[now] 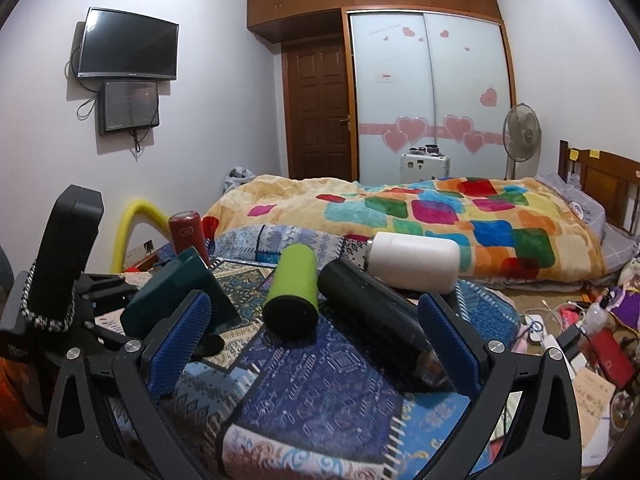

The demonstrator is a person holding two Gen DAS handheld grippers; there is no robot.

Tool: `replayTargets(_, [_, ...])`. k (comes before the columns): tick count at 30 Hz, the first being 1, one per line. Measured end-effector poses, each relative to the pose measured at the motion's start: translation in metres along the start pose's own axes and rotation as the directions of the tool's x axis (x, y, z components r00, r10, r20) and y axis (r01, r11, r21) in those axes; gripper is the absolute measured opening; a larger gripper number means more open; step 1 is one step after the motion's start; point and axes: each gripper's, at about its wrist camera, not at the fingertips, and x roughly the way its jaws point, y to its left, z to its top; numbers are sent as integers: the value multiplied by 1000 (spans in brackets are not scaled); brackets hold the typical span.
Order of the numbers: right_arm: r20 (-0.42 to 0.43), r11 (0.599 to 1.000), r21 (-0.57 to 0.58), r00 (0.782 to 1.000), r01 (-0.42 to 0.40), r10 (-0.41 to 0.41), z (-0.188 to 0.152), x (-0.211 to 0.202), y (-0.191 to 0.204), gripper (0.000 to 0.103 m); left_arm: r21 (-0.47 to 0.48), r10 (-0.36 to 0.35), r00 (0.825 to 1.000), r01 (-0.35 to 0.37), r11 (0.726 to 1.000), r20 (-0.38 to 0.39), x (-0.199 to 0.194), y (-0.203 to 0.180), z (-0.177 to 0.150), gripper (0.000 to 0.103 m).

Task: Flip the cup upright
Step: 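Lift the dark green mug with the left tool toward the right tool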

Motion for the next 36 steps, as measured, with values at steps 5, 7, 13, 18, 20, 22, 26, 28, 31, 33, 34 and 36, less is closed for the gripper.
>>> replayTargets(5, [-14,1000,-5,1000,27,-27,-5,-3,-8,103,11,-32,999,33,999,-39,22,-19,-6,68])
replayTargets(7, [-23,999,0,999,36,-36,-9,-3,-12,103,11,-48,997,49,999,-60,33,-25,-9,68])
replayTargets(13, [-66,999,7,996,52,-52,-23,3,-22,103,43,-41,995,45,998,-88,57,-35,-10,68])
replayTargets(18, [-92,998,9,994,60,-59,-31,10,-29,103,42,-31,995,35,999,-97,71,-34,-6,68])
replayTargets(20, [-102,998,12,993,62,-61,-33,13,-32,103,41,-24,995,28,999,-101,76,-33,-5,68])
replayTargets(22, [-111,998,14,992,65,-63,-34,17,-34,103,43,-28,995,33,999,-98,78,-32,-6,68])
replayTargets(26, [-126,997,10,989,74,-72,-37,20,-35,103,74,-23,995,30,997,-92,78,-36,-8,69])
replayTargets(28, [-130,997,10,989,77,-75,-37,20,-35,103,60,-34,995,39,997,-96,78,-34,-9,69])
replayTargets(31, [-126,996,8,988,88,-86,-36,18,-35,103,42,-43,994,48,998,-98,75,-30,-11,78])
replayTargets(33, [-123,996,10,989,89,-87,-35,16,-35,103,40,-45,996,48,998,-83,68,-29,-14,83])
replayTargets(34, [-122,996,11,989,89,-87,-35,15,-35,103,43,-46,996,49,998,-75,63,-28,-15,83])
replayTargets(36, [-120,996,11,989,90,-88,-34,14,-35,103,51,-45,997,48,998,-55,51,-27,-17,83])
